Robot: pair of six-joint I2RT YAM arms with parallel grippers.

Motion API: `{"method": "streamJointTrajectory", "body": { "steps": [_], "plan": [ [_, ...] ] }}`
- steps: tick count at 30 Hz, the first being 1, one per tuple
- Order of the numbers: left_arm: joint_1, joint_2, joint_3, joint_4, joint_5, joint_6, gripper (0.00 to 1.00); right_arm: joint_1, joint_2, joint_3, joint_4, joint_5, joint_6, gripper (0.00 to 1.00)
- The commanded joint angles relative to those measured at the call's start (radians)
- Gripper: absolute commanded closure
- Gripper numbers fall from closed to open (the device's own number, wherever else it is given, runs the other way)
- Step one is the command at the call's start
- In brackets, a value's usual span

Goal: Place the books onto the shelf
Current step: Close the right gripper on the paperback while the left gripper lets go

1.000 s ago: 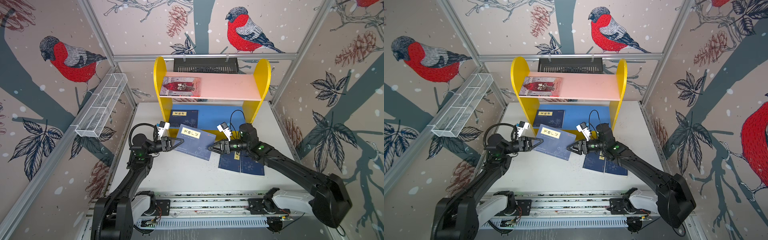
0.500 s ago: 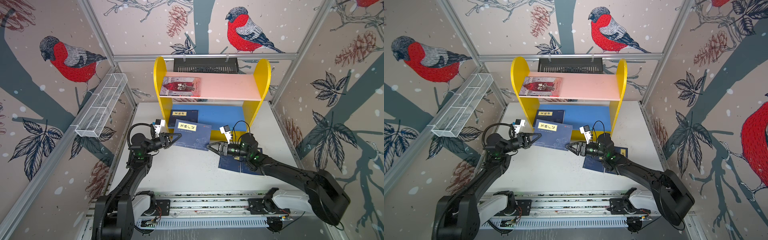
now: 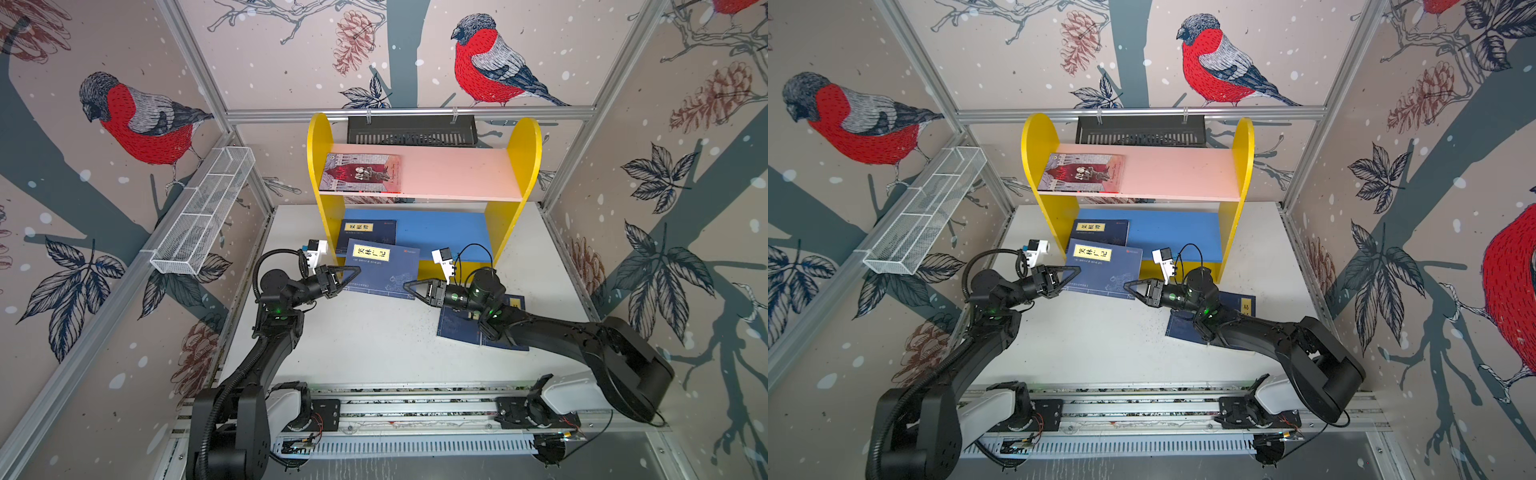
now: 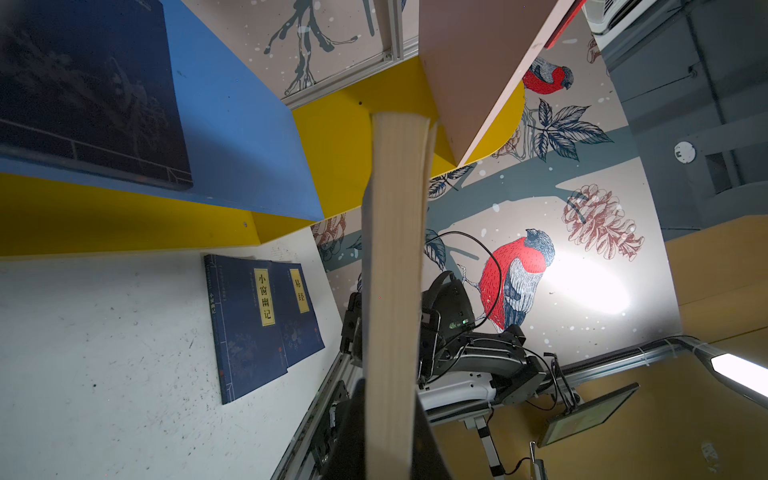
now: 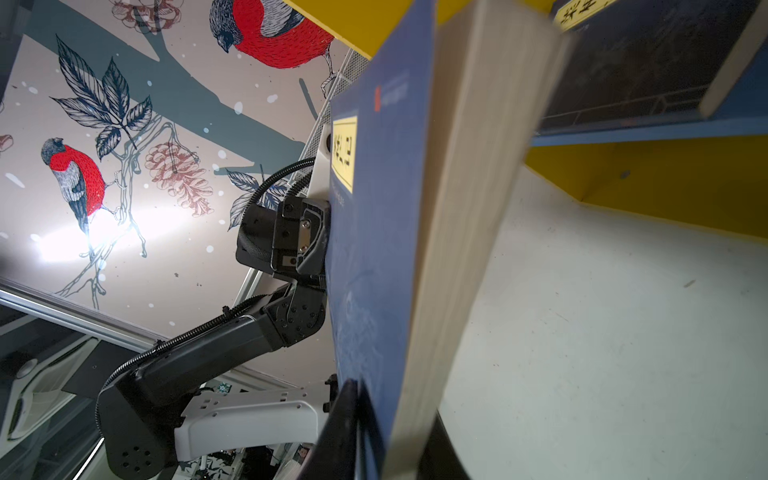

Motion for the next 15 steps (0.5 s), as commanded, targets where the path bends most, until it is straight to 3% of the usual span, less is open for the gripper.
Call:
{"method": "streamJointTrajectory", "body": {
  "steps": [1, 6, 12, 15],
  "plan": [
    [0.003, -0.009, -0.001, 0.005, -0.004, 0.033, 1.00, 0.002, 0.006, 0.016, 0.045, 0.013, 0.001, 0.89],
    [0.006, -0.014, 0.013, -0.130, -0.030, 0.125, 0.96, -0.010, 0.016, 0.042, 0.024, 0.013, -0.012, 0.99],
    [0.043, -0.021, 0.056, -0.354, -0.070, 0.285, 0.50, -0.049, 0.029, 0.084, 0.000, -0.011, -0.018, 1.00],
    [0.093, -0.029, 0.162, -0.772, -0.203, 0.588, 0.45, -0.077, 0.030, 0.108, -0.049, -0.022, -0.042, 0.99]
  ]
}}
